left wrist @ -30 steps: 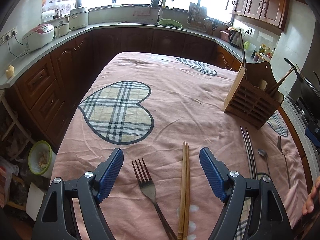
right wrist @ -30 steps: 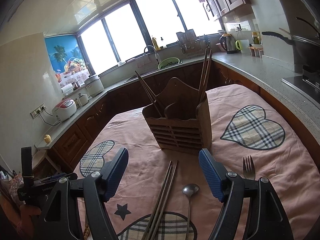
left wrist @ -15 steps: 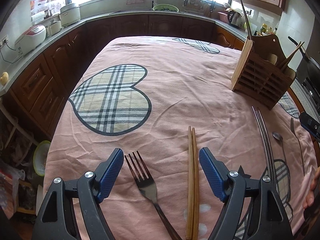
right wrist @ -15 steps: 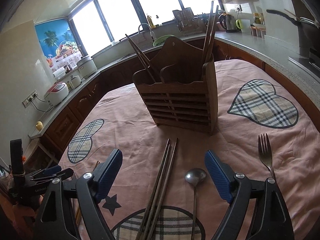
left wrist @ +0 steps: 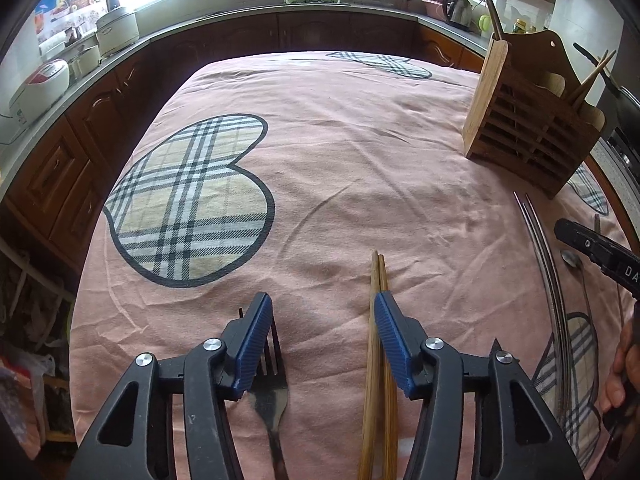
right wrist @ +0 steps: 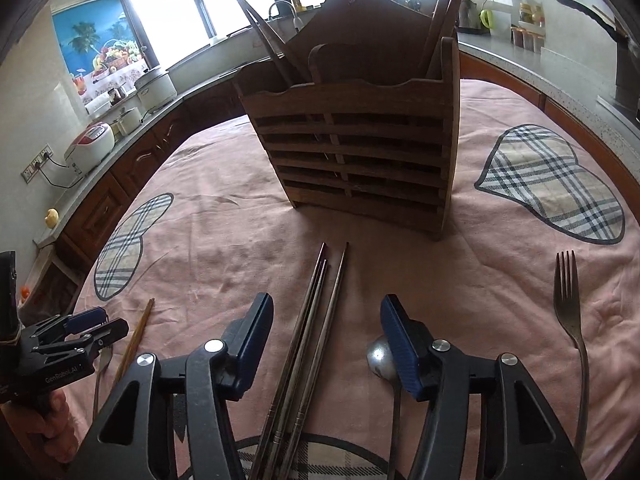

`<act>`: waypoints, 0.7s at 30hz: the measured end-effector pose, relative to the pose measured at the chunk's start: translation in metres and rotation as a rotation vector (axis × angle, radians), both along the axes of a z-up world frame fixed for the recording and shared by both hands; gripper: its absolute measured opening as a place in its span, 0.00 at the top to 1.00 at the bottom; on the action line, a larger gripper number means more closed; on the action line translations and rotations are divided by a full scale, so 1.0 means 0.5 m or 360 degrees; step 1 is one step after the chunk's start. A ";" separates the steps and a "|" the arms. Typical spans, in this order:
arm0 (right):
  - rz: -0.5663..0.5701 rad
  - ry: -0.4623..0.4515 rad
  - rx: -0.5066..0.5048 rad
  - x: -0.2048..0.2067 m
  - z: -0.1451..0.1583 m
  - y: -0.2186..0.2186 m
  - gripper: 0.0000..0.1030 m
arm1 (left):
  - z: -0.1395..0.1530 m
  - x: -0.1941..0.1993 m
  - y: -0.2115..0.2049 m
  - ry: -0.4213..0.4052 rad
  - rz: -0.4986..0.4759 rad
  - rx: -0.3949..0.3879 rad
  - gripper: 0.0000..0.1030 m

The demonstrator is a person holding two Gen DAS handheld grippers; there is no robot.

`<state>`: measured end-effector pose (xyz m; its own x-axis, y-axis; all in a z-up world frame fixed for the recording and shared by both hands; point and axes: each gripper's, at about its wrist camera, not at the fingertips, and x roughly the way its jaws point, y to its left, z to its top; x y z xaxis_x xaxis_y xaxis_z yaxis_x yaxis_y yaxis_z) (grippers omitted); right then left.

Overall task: Organize utensils
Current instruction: 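Close the left tool on a wooden chopstick while the right tool grasps a metal chopstick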

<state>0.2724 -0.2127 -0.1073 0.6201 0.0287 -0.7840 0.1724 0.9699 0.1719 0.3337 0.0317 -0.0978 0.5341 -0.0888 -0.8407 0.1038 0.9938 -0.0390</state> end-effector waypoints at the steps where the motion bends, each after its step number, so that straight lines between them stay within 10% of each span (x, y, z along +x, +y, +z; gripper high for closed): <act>1: -0.0003 0.0011 0.0006 0.004 -0.005 -0.002 0.54 | -0.002 0.003 -0.004 0.0004 -0.0011 0.0010 0.55; 21: 0.0015 0.0099 0.0010 0.047 -0.042 -0.022 0.75 | -0.031 0.039 -0.034 0.0102 -0.0137 0.0007 0.71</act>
